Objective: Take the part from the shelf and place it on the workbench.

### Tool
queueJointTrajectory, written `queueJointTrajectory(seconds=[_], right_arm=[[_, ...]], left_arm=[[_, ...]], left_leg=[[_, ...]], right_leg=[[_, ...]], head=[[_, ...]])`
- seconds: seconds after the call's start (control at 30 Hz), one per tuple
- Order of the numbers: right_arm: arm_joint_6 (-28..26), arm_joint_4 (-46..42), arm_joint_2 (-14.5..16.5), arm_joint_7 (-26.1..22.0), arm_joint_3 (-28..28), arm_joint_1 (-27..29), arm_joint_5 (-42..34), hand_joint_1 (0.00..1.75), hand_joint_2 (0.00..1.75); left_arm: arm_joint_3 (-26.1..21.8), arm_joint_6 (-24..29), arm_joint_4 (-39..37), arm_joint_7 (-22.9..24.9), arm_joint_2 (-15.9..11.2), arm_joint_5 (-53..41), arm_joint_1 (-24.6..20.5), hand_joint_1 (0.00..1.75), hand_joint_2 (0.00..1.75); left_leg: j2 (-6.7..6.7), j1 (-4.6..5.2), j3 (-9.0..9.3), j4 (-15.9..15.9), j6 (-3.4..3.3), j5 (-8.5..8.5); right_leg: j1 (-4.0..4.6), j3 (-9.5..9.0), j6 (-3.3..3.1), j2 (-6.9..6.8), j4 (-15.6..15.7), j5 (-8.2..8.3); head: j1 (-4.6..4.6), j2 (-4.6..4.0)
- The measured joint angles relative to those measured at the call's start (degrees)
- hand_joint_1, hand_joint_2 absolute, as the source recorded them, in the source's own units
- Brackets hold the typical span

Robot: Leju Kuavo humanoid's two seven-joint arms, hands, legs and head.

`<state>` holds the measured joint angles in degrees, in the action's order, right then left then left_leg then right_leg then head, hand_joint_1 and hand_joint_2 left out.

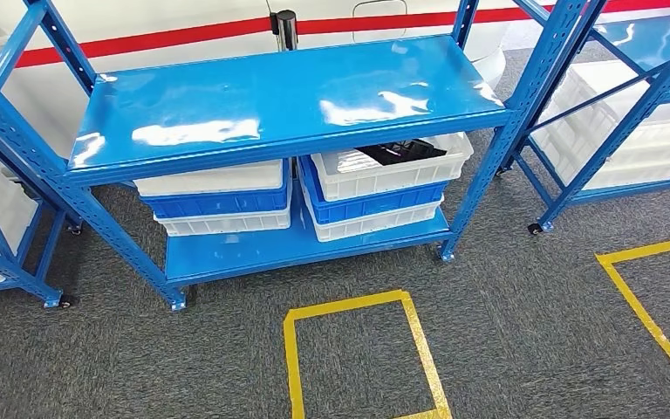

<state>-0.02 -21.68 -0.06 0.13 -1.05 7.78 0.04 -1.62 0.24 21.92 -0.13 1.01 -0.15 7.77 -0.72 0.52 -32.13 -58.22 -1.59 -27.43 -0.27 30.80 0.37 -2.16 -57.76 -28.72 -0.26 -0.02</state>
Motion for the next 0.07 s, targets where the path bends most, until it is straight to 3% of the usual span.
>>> queueJointTrajectory(seconds=[0.07], right_arm=[[0.00,0.00,-0.01,0.00,0.00,0.00,0.00,0.00,0.00]], left_arm=[[0.00,0.00,0.00,0.00,0.00,0.00,0.01,0.00,0.00]], left_leg=[[0.00,0.00,0.00,0.00,0.00,0.00]], right_leg=[[0.00,0.00,0.00,0.00,0.00,0.00]], head=[[0.00,0.00]])
